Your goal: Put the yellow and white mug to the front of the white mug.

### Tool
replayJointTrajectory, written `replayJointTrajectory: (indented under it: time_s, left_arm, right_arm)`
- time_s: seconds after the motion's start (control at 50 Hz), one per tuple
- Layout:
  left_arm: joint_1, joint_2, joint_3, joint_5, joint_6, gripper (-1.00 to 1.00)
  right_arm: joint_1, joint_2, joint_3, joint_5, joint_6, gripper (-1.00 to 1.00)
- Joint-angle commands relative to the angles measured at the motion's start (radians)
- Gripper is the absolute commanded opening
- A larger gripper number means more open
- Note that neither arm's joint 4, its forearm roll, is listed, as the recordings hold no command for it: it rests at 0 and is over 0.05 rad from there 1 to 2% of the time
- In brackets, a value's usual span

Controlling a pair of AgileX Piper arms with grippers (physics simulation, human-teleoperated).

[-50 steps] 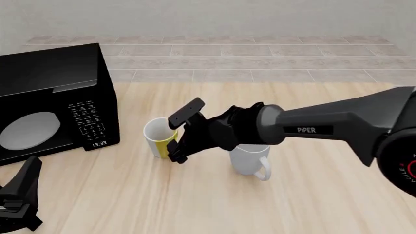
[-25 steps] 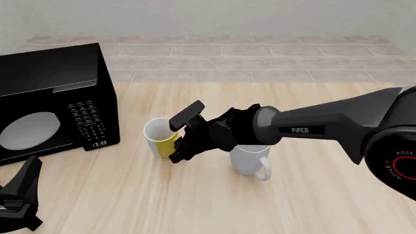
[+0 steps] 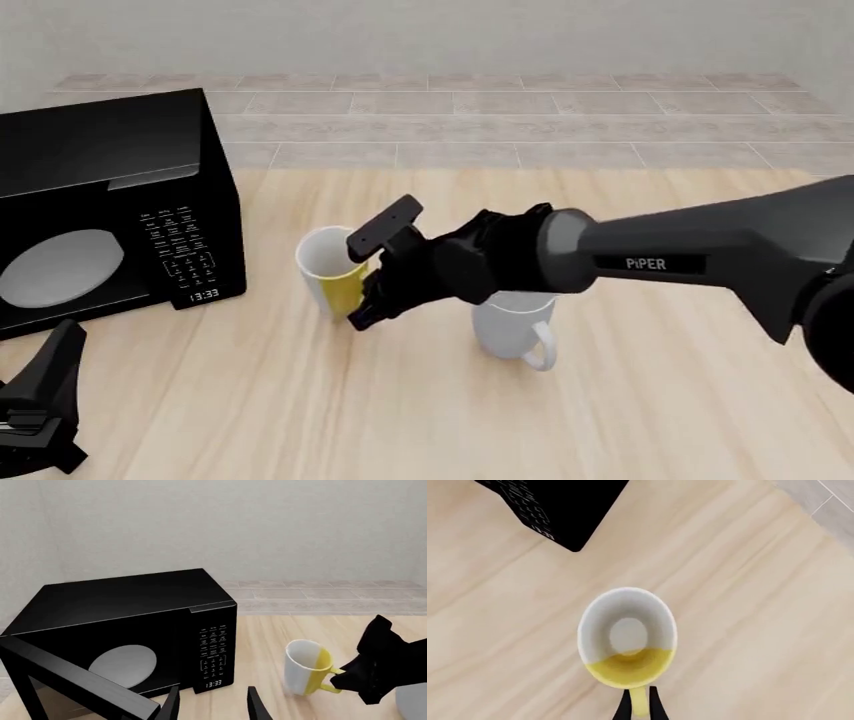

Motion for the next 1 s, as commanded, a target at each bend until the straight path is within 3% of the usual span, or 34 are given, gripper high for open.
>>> replayJointTrajectory:
  time_s: [0.02, 0.66, 1.0]
  left_arm:
    - [-0.001, 0.0, 0.0, -0.007, 0.0, 1.0]
    - [-0.001, 0.0, 0.0, -0.007, 0.0, 1.0]
    - [-0.001, 0.0, 0.0, -0.007, 0.0, 1.0]
  right_arm:
    - [-0.002, -0.085, 0.007, 0.046, -0.016, -1.0]
    - [-0.046, -0.295, -0.014, 0.199, -0.058, -1.0]
    - [-0.106, -0.363, 0.002, 0.228, -0.065, -1.0]
